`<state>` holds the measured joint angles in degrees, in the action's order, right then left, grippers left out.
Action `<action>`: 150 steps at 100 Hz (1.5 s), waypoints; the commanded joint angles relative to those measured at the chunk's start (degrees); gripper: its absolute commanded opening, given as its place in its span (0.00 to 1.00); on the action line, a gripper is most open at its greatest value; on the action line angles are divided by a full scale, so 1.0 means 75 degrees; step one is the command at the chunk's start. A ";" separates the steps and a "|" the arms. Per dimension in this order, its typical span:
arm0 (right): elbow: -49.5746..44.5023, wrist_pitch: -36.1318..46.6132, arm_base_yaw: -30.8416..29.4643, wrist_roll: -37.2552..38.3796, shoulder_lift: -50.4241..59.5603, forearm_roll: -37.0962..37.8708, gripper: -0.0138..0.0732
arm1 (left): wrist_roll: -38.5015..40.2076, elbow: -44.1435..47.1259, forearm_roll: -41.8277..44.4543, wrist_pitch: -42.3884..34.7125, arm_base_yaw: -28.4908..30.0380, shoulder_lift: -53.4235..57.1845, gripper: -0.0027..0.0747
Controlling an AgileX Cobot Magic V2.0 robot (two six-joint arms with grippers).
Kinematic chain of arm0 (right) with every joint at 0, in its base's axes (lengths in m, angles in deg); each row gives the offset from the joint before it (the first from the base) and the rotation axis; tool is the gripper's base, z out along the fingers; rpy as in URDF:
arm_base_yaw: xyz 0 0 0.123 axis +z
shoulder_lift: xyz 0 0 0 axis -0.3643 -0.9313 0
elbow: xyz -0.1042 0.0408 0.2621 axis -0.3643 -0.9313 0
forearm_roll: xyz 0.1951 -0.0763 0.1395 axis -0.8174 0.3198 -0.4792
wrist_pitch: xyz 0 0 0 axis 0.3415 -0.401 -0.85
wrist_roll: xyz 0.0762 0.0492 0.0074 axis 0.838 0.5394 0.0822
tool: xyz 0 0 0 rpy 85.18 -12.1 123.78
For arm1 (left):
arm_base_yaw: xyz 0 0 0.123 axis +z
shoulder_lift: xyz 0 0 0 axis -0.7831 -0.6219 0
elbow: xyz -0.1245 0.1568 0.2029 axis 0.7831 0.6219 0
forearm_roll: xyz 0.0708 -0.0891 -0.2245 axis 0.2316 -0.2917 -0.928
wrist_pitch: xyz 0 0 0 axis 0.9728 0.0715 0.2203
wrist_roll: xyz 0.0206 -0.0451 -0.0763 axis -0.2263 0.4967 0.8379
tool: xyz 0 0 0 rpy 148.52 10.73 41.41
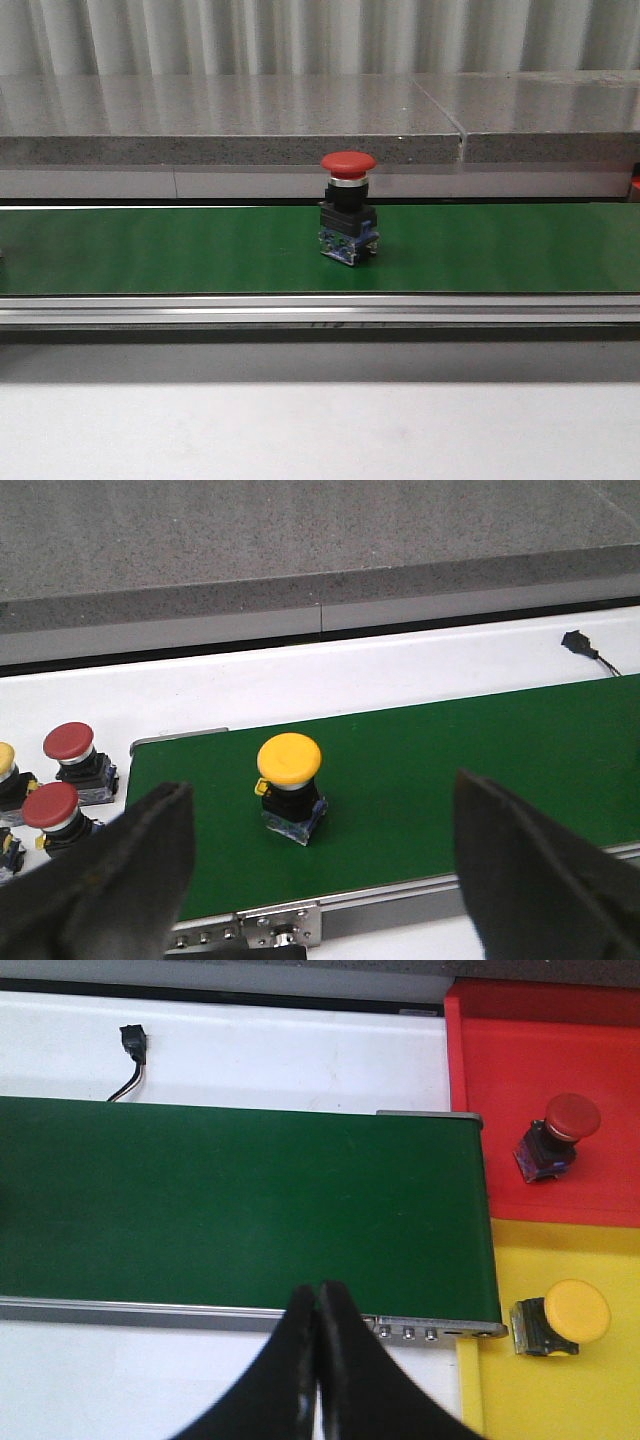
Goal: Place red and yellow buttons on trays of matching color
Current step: 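Set the yellow button on the belt with the left gripper, then lower the right gripper onto the red button at the belt end and grasp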
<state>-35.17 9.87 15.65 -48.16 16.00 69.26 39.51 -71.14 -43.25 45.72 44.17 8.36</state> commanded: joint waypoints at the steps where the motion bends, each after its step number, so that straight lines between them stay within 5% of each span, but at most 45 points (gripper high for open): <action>1: 0.0194 0.0505 0.0003 -0.0054 0.0036 -0.0024 0.08 | -0.0015 0.0125 -0.0115 -0.0666 -0.0055 0.0533 0.48; 21: 0.0194 0.0514 0.0003 -0.0054 0.0036 -0.0024 0.08 | -0.0015 0.0627 -0.0115 -0.0683 -0.0055 0.1355 0.01; 62: 0.0194 0.0299 0.0003 -0.0054 0.0036 -0.0032 0.13 | -0.0015 0.0676 -0.0115 -0.0663 -0.0055 0.1356 0.01; 69: 0.0194 0.0113 0.0003 -0.0054 0.0036 -0.0084 0.27 | -0.0015 0.0676 -0.0115 -0.0663 -0.0055 0.1356 0.01; 90: 0.0194 -0.0348 0.0003 -0.0054 0.0036 -0.0317 0.93 | -0.0015 0.0676 -0.0115 -0.0663 -0.0055 0.1356 0.01; 126: 0.0268 -0.0434 0.0176 -0.1307 -0.0933 -0.2170 0.89 | -0.0015 0.0676 -0.0115 -0.0663 -0.0055 0.1356 0.01; 150: 0.0431 0.0176 0.1007 -0.1741 -0.2437 -0.2270 0.89 | -0.0015 0.0676 -0.0115 -0.0663 -0.0055 0.1356 0.01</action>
<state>-34.68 7.43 21.23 -59.51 0.36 54.23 39.51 -64.78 -43.29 45.50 44.17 18.98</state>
